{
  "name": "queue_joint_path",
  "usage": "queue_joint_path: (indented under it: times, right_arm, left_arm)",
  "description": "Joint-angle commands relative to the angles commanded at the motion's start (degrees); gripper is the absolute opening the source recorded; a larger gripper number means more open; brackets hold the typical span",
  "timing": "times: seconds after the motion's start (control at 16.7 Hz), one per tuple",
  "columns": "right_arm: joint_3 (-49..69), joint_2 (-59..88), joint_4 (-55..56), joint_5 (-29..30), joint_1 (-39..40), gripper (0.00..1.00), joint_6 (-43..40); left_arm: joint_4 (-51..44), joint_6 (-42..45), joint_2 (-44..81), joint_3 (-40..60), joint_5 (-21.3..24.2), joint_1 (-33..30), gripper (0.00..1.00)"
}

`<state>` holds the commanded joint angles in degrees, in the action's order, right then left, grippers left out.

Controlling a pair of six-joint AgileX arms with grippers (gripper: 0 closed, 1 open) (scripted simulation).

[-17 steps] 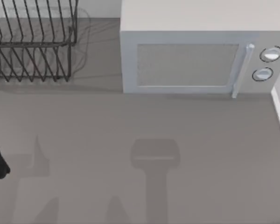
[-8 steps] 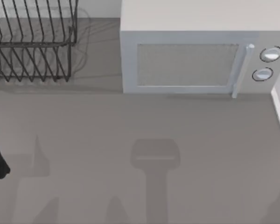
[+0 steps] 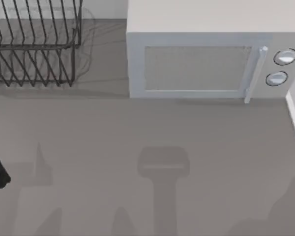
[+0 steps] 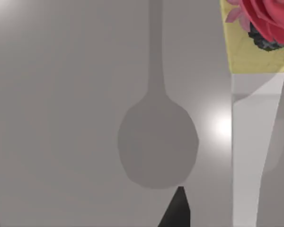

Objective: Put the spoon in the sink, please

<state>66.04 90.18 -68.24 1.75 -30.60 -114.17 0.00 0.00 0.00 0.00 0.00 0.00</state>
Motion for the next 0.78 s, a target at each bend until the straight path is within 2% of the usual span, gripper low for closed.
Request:
queue_joint_path:
  times: [0.24, 0.78]
  right_arm:
    - [18.1, 14.1, -5.9, 0.1, 4.4, 0.00, 3.5]
    - [72.0, 49.4, -20.0, 0.3, 17.0, 0.00, 17.0]
  left_arm:
    - [0.0, 0.0, 0.0, 0.0, 0.0, 0.0, 1.00]
    - [0.0, 0.0, 0.0, 0.0, 0.0, 0.0, 1.00]
